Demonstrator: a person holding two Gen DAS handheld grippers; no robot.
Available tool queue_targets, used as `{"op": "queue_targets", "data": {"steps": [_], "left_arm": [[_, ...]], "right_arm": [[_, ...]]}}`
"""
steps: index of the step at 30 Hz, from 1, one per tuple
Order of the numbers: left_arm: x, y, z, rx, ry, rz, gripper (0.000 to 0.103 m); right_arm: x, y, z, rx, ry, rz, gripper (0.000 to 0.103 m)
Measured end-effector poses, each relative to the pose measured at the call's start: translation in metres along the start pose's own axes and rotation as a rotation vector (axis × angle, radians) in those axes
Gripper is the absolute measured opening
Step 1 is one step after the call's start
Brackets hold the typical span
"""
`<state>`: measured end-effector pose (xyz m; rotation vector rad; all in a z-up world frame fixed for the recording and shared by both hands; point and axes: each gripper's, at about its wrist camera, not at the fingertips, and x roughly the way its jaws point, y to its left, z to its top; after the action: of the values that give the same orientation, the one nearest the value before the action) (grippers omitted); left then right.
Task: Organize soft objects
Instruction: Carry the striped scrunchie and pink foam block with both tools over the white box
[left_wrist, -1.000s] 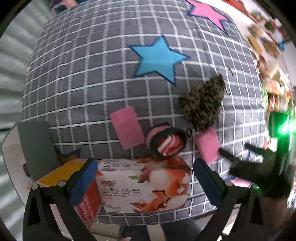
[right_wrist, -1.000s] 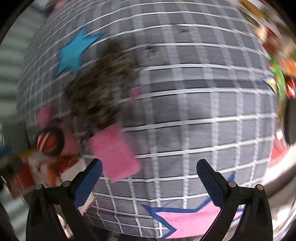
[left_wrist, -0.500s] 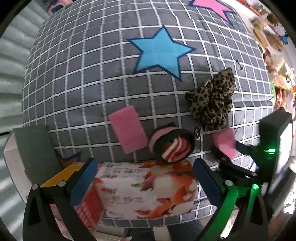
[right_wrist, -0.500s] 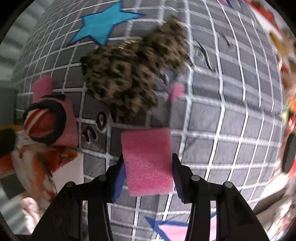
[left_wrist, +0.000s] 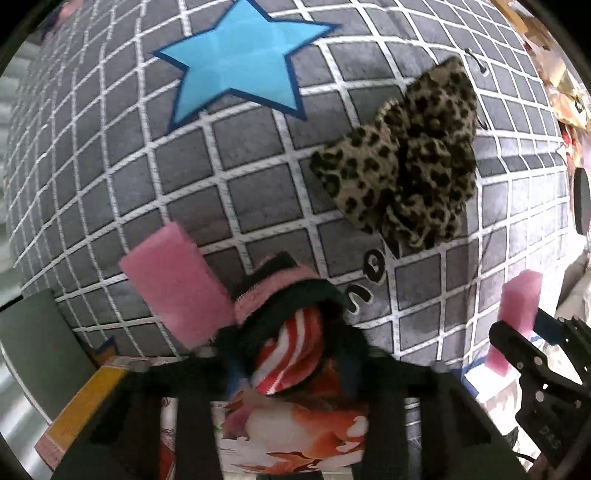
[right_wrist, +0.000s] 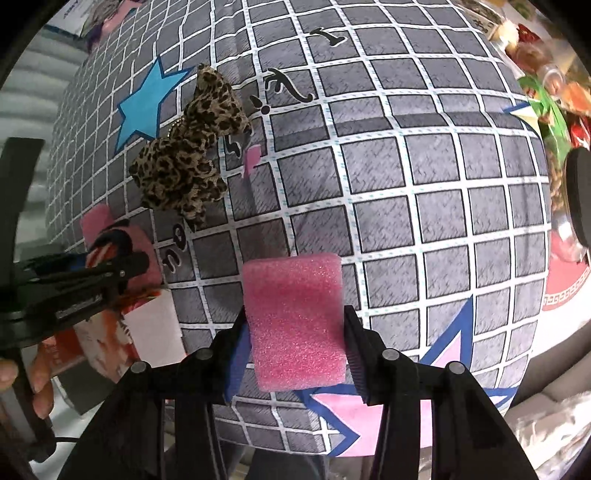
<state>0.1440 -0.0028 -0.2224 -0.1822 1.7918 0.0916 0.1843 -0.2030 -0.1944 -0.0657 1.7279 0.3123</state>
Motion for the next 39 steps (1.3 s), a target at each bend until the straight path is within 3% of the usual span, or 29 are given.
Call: {"op": "queue_targets", "data": {"steps": [4,18,25,39], "left_arm": [[-0.008,-0.002,-0.007,0.005,-0.033,-0.024,0.027],[-0.085,-0.018,-0.058,0.06,-0.188,-0.045,0.028],[-0.097,-0.009,-0.075,0.116,-0.217,-0.039,0.028],[-0.104,0.007,-0.126,0.179,-0.278,-0.069,0.028]], "right_arm": [[-0.018,-0.017,-0.01,0.009,-0.008,0.016,0.048],[-0.038,0.004,-0.02,0.028,-0.031,0.023,0.048],[-0.025,0.04,-0.015,0.021,-0.042,0.011,0.048],[-0.039,0.075,-0.053,-0.003,-0.076,-0.026,0.048]]}}
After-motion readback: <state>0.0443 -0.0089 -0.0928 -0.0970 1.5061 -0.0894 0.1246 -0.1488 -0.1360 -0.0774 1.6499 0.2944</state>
